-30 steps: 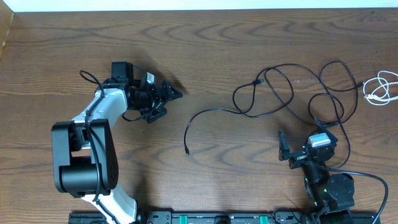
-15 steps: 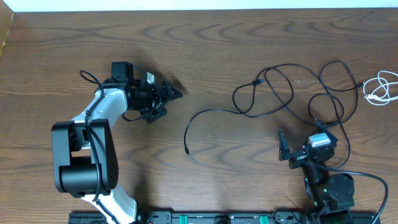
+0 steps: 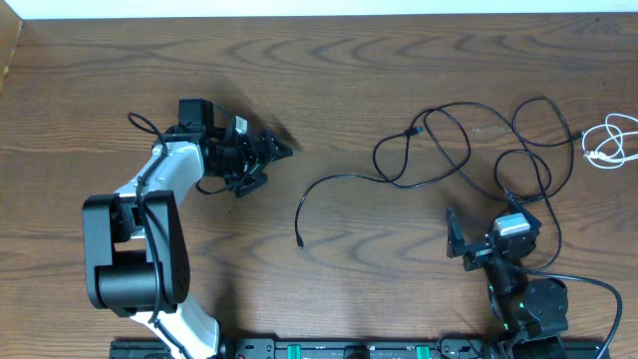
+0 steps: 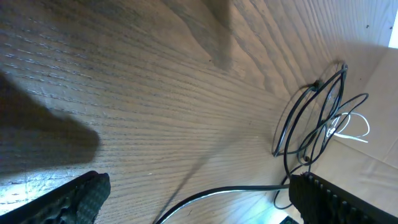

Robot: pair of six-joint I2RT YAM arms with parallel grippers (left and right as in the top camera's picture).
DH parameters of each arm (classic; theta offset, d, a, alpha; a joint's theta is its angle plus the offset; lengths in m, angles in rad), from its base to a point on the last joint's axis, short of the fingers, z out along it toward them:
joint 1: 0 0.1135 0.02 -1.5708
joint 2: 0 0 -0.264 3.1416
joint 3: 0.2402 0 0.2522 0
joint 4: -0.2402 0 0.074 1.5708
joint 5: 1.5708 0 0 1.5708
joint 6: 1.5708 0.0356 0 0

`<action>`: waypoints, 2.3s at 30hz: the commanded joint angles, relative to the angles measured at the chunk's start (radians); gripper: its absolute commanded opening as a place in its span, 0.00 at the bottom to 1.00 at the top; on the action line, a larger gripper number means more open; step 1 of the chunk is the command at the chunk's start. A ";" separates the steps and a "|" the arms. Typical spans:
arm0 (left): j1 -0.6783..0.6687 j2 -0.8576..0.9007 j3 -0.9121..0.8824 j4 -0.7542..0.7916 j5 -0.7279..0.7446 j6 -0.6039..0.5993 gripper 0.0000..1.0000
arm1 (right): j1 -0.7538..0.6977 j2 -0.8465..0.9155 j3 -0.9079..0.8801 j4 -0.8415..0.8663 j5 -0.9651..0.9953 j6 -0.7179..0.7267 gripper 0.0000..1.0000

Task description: Untangle cables

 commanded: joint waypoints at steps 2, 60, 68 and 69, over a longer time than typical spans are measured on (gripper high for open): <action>0.001 -0.008 0.021 0.001 -0.010 0.002 0.98 | 0.002 -0.006 -0.001 -0.005 0.013 -0.016 0.99; 0.001 -0.008 0.021 0.001 -0.010 0.002 0.98 | 0.002 -0.006 -0.001 -0.005 0.013 -0.016 0.99; -0.005 -0.015 0.018 0.001 -0.073 0.002 0.98 | 0.002 -0.006 -0.001 -0.005 0.012 -0.016 0.99; -0.006 -0.021 0.018 0.001 -0.104 0.002 0.98 | 0.002 -0.006 -0.001 -0.005 0.012 -0.016 0.99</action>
